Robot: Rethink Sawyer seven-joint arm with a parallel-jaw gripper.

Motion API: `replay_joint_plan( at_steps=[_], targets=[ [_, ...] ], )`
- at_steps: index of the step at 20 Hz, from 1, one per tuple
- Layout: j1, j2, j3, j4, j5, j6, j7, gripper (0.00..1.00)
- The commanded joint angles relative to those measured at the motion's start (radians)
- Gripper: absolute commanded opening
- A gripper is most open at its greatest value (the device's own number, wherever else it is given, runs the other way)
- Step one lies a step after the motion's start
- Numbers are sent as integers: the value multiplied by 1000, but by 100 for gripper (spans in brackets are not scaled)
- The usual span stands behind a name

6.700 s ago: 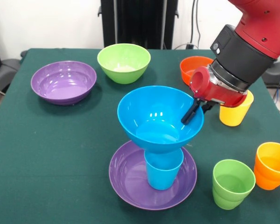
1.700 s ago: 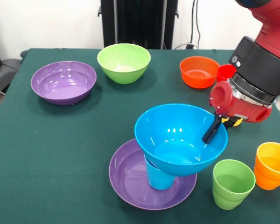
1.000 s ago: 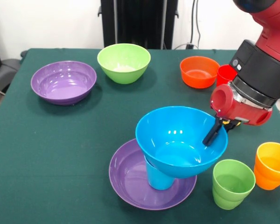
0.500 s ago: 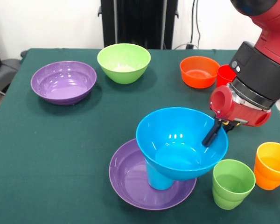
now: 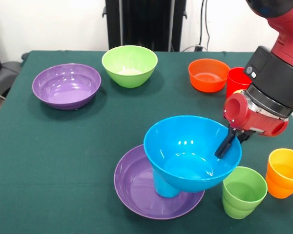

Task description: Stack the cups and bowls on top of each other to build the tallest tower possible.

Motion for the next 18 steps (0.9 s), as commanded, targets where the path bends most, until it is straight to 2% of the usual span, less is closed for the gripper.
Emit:
replay_joint_plan(
  at_steps=[1, 6, 18],
  targets=[
    [-4, -5, 59, -32, -38, 92, -113, 0],
    [-9, -15, 47, -13, -46, 82, -119, 0],
    [-15, 11, 28, -50, -49, 151, -140, 0]
  ],
)
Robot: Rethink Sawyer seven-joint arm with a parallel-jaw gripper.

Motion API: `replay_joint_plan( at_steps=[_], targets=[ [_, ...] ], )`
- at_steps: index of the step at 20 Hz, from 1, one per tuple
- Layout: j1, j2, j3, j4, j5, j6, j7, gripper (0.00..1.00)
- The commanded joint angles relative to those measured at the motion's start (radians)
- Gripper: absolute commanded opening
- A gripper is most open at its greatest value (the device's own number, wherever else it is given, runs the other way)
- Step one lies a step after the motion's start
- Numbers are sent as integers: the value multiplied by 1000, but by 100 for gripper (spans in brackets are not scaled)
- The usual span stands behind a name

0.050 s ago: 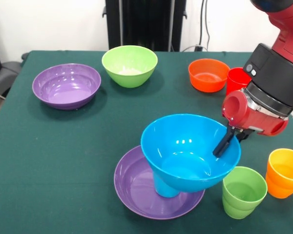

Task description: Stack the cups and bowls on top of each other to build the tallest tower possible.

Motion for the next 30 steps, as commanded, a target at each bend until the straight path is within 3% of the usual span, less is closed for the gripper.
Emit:
replay_joint_plan(
  at_steps=[1, 6, 14, 30],
  targets=[
    [-16, 8, 43, -29, -50, 124, -140, 0],
    [-13, 18, 33, -44, -52, 163, -144, 0],
    [-13, 3, 18, 6, -59, 169, -150, 0],
    [-18, -4, 13, 45, -63, 128, -148, 0]
  ],
)
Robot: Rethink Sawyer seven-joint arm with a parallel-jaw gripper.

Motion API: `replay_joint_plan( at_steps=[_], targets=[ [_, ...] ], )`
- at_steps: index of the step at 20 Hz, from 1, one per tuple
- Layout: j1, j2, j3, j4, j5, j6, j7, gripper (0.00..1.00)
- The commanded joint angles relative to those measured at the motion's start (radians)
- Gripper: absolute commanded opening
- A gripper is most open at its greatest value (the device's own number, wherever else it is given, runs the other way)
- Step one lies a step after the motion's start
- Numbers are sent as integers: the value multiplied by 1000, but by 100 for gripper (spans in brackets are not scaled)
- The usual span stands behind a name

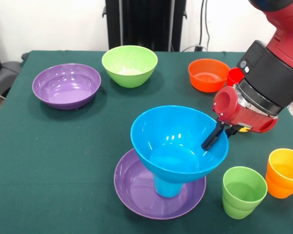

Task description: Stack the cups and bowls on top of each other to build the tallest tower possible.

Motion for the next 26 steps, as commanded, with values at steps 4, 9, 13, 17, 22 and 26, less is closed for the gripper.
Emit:
replay_joint_plan(
  at_steps=[4, 9, 13, 17, 22, 26],
  targets=[
    [-21, -28, 43, 90, -63, 44, -149, 0],
    [-23, -37, 44, 117, -63, 34, -150, 0],
    [-23, -39, 42, 133, -66, 20, -139, 0],
    [-22, -49, 43, 167, -67, -5, -122, 0],
    [-15, -54, 42, 185, -67, -7, -107, 0],
    [-7, -64, 45, 202, -62, -11, -94, 0]
  ],
)
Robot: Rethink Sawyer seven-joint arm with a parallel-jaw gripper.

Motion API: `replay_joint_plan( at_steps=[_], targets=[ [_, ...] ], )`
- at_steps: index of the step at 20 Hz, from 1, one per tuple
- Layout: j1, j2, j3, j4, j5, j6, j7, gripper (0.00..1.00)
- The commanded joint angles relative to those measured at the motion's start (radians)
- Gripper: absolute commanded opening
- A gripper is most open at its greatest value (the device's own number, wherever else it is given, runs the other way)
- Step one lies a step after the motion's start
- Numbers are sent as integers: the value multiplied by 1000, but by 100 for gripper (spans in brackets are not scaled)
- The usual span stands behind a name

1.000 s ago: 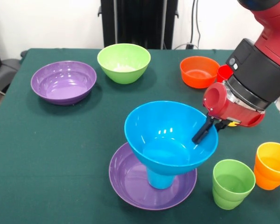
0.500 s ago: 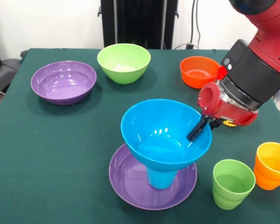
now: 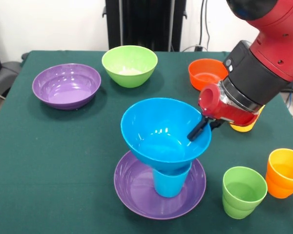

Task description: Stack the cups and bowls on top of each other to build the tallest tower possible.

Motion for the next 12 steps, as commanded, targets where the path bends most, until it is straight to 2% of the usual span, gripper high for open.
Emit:
replay_joint_plan(
  at_steps=[1, 4, 12],
  targets=[
    [-6, -50, 53, 110, -61, -11, -96, 0],
    [-10, -65, 69, 133, -55, -46, -96, 0],
    [-10, -62, 86, 110, -44, -29, -86, 0]
  ],
)
